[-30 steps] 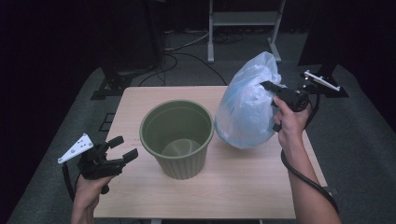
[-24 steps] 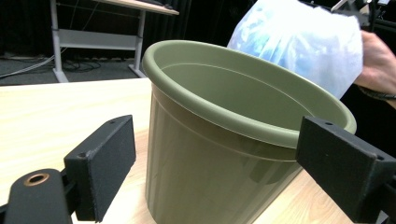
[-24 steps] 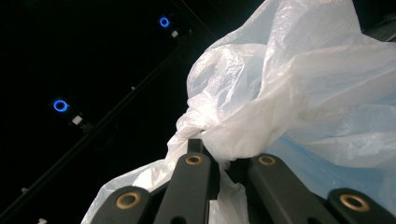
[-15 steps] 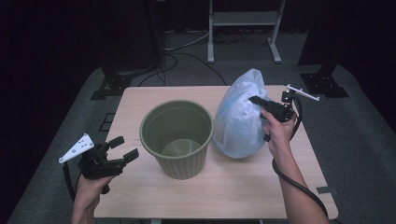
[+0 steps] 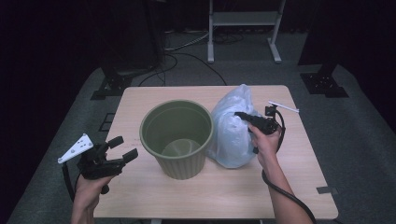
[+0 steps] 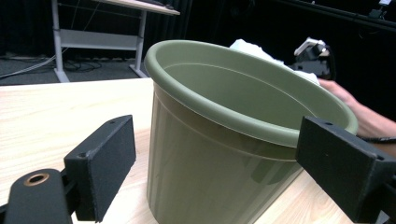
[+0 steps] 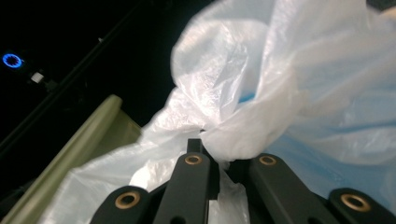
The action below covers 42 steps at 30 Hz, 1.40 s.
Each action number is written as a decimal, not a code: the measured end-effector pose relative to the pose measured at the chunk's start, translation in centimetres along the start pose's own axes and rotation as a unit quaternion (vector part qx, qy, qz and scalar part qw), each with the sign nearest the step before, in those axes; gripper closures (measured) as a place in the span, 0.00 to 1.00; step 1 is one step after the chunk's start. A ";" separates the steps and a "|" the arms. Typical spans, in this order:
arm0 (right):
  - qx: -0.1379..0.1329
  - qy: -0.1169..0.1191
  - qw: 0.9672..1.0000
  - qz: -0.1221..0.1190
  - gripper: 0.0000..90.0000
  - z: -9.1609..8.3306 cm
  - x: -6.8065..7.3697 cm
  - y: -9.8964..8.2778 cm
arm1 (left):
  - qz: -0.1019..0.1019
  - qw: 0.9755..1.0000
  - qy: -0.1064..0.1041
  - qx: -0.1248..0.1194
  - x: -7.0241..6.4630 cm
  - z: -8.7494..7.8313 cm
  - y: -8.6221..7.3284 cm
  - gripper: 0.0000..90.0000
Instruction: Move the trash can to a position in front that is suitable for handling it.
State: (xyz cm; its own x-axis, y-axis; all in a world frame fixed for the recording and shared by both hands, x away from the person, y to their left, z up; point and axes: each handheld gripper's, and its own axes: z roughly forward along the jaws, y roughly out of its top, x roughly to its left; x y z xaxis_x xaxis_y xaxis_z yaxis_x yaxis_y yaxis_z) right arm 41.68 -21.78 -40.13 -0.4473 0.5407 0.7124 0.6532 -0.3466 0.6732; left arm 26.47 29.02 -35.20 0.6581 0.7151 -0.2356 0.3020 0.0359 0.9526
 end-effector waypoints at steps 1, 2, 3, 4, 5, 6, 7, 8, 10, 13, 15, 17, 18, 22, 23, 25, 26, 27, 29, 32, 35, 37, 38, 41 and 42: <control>0.005 -0.002 1.000 0.001 0.98 0.2 -0.2 -0.3 | -0.001 1.000 0.000 0.000 0.0 -0.1 0.0 0.12; 0.008 -0.004 1.000 0.002 0.98 0.4 -0.3 -0.6 | -0.001 1.000 0.001 -0.001 0.0 -0.2 0.1 0.12; 0.011 -0.006 1.000 0.003 0.98 0.6 -0.5 -0.8 | 0.001 1.000 0.001 -0.002 0.0 -0.2 0.1 0.12; 0.015 -0.008 1.000 -0.001 0.98 0.8 -0.6 -1.0 | 0.000 1.000 0.001 -0.003 0.0 -0.3 0.1 0.12; 0.017 -0.009 1.000 -0.001 0.98 0.9 -0.6 -1.1 | 0.000 1.000 0.002 -0.003 0.0 -0.3 0.1 0.12; 0.019 -0.009 1.000 -0.002 0.98 1.1 -0.6 -1.3 | 0.000 1.000 0.001 -0.003 0.0 -0.3 0.1 0.12; 0.023 -0.010 1.000 -0.003 0.98 1.3 -0.6 -1.4 | 0.000 1.000 0.001 -0.003 0.0 -0.3 0.1 0.12; 0.025 -0.011 1.000 -0.004 0.98 1.5 -0.7 -1.5 | 0.000 1.000 0.001 -0.003 0.0 -0.3 0.2 0.12; 0.030 -0.014 0.999 -0.005 0.98 1.9 -0.7 -1.6 | -0.001 1.000 0.001 -0.003 0.0 -0.3 0.2 0.12; 0.044 -0.023 0.999 -0.007 0.98 2.6 -0.8 -2.0 | -0.001 1.000 0.002 -0.004 0.1 -0.3 0.1 0.12; 0.050 -0.029 0.998 -0.012 0.98 3.1 -1.0 -2.2 | -0.001 1.000 0.002 -0.004 0.1 -0.4 0.2 0.12; 0.054 -0.029 0.998 -0.011 0.98 3.5 -1.1 -2.4 | -0.002 1.000 0.003 -0.005 0.1 -0.4 0.2 0.12; 0.054 -0.028 0.998 -0.012 0.98 3.6 -1.1 -2.4 | -0.001 1.000 0.004 -0.005 0.1 -0.5 0.2 0.12; 0.060 -0.034 0.997 -0.021 0.96 3.8 -1.1 -2.4 | -0.001 1.000 0.007 -0.005 0.1 -0.5 0.2 0.12; 0.060 -0.035 0.997 -0.024 0.94 3.7 -1.1 -2.4 | -0.001 1.000 0.007 -0.005 0.1 -0.5 0.2 0.12; 0.059 -0.034 0.997 -0.031 0.85 3.4 -1.0 -2.3 | 0.000 1.000 0.007 -0.005 0.1 -0.4 0.2 0.12; 0.056 -0.034 0.997 -0.034 0.80 3.1 -0.9 -2.1 | 0.001 1.000 0.007 -0.004 0.0 -0.4 0.1 0.12; 0.052 -0.033 0.997 -0.038 0.75 2.8 -0.8 -2.0 | 0.002 1.000 0.007 -0.003 0.0 -0.4 0.1 0.12; 0.048 -0.033 0.997 -0.046 0.67 2.2 -0.7 -1.7 | 0.001 1.000 0.006 -0.001 0.0 -0.2 0.0 0.12; 0.045 -0.036 0.996 -0.063 0.60 1.1 -0.3 -1.2 | 0.002 1.000 0.004 -0.001 0.0 -0.2 0.0 0.12; 0.038 -0.034 0.996 -0.070 0.56 0.0 0.1 -0.7 | 0.002 1.000 0.004 0.000 -0.1 -0.2 0.0 0.12; 0.036 -0.038 0.995 -0.079 0.53 -0.6 0.4 -0.4 | 0.003 1.000 0.004 0.001 -0.1 -0.1 0.0 0.12; 0.035 -0.039 0.995 -0.084 0.51 -1.0 0.6 -0.3 | 0.003 1.000 0.004 0.001 -0.1 -0.1 0.0 0.12; 0.035 -0.036 0.994 -0.093 0.46 -1.7 1.0 0.1 | 0.004 1.000 0.003 0.001 -0.1 -0.1 0.0 0.12; 0.035 -0.035 0.994 -0.097 0.45 -1.9 1.1 0.2 | 0.004 1.000 0.003 0.001 0.0 -0.1 0.0 0.12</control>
State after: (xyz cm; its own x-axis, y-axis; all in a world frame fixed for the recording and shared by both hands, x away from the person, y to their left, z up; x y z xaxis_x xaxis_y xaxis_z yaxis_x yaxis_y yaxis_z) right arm 40.16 -22.71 -38.87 -0.5277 0.6444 0.5534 0.6011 -0.1771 0.7793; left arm 26.37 29.06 -35.20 0.6565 0.7197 -0.2259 0.2979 0.0278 0.9542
